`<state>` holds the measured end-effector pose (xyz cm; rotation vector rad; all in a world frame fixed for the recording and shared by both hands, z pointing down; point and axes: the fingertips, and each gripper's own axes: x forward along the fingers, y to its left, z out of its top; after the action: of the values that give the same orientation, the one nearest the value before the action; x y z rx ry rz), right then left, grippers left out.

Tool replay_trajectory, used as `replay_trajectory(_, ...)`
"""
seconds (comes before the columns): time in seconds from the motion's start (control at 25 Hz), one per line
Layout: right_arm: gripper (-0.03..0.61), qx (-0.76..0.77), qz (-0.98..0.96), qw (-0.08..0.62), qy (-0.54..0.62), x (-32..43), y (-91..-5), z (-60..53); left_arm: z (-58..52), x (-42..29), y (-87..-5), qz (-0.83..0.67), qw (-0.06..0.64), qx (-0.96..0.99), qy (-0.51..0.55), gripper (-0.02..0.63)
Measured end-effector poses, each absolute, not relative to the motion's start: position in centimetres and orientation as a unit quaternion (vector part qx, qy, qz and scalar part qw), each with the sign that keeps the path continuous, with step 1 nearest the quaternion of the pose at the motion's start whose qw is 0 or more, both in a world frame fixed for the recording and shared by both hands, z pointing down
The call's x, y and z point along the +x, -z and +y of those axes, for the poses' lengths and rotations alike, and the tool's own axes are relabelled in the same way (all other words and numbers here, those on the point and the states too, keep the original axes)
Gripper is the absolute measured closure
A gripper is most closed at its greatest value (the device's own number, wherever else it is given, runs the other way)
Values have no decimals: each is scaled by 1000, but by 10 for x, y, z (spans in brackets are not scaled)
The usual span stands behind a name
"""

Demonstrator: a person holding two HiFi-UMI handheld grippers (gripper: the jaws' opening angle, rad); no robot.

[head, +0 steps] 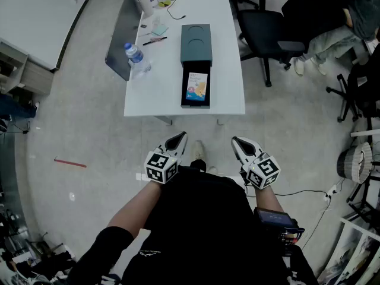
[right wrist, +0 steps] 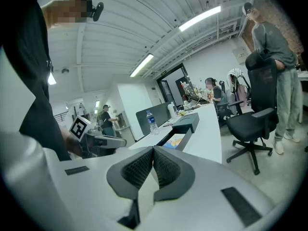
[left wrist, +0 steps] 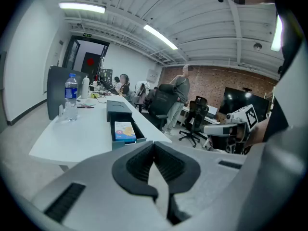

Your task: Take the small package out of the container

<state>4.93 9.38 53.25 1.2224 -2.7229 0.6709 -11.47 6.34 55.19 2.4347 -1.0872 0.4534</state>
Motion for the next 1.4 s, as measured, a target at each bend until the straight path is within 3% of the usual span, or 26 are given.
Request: replay_trajectory(1.4,552,377,-897,22,-228,40,-534,151,138,-143,-540,-435,191,861,-182,604)
